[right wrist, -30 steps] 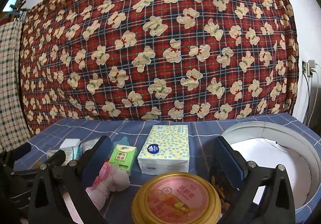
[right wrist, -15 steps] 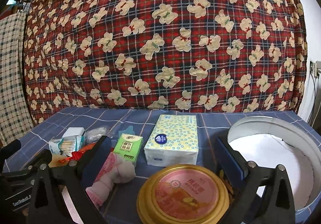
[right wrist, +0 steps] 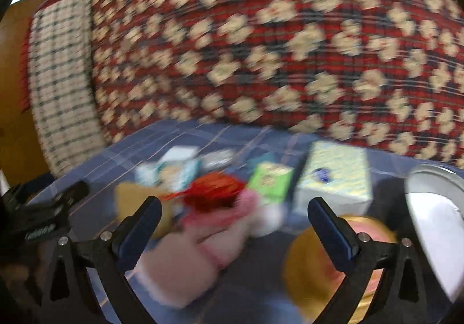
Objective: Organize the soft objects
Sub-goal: 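Grasp the pink fuzzy mitten with the right gripper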
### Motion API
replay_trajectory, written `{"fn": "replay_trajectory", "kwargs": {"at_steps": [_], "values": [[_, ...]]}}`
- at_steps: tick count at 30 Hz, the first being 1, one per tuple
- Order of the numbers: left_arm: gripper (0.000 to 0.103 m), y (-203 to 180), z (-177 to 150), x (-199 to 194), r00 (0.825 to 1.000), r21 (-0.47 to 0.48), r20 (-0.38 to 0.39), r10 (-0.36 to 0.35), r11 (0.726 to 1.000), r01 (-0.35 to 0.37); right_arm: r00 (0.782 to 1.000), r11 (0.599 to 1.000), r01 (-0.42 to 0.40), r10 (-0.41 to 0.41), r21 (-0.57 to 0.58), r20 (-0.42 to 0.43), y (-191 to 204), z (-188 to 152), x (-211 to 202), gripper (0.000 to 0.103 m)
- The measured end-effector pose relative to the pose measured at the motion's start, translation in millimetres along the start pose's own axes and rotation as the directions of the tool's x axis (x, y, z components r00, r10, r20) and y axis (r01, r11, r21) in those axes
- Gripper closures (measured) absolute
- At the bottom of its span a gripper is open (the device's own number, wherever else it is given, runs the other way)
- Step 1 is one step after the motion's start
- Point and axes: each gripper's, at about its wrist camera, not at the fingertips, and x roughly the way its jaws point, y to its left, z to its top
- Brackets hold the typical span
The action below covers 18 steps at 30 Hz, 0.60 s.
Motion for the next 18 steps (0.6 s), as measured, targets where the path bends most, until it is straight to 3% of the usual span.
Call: {"fn": "replay_trajectory", "kwargs": {"at_steps": [2,6,9,12,18], "values": [[0.000,7.3,-1.4,2.5,1.000,-0.010,-0.011,-0.004,1.000,0.004,0.997,0.997,-0.049,0.046,-0.052,-0.062,19.3,-4.9,5.1,0.004],[0.000,10.7,-1.8,4.1,1.000,-0.005,-0.027,-0.015,1.000,0.015,0.976,0.983,-0.092,0.057,-0.158,-0.211,51.2,-20.9,22.1,0.011],[0.000,7.7,-2.5,3.9,0.999,0.019,-0.038,-0.029,0.999,0.030,0.939,0.983,-0.114,0.060,-0.144,-0.340,57.6,-33.4,44.3,0.012],[0.000,3.8,-1.7,3.2,0.998,0.031,-0.044,-0.050,0.998,0.051,0.927,0.984,-0.111,0.051,-0.139,-0.372,59.3,-37.3,51.8,0.014],[0.000,-10.7,1.4,6.5,0.985,0.034,-0.079,-0.151,0.987,0.154,0.913,0.978,-0.131,0.054,-0.165,-0.405,55.7,-40.8,47.6,0.048]]}}
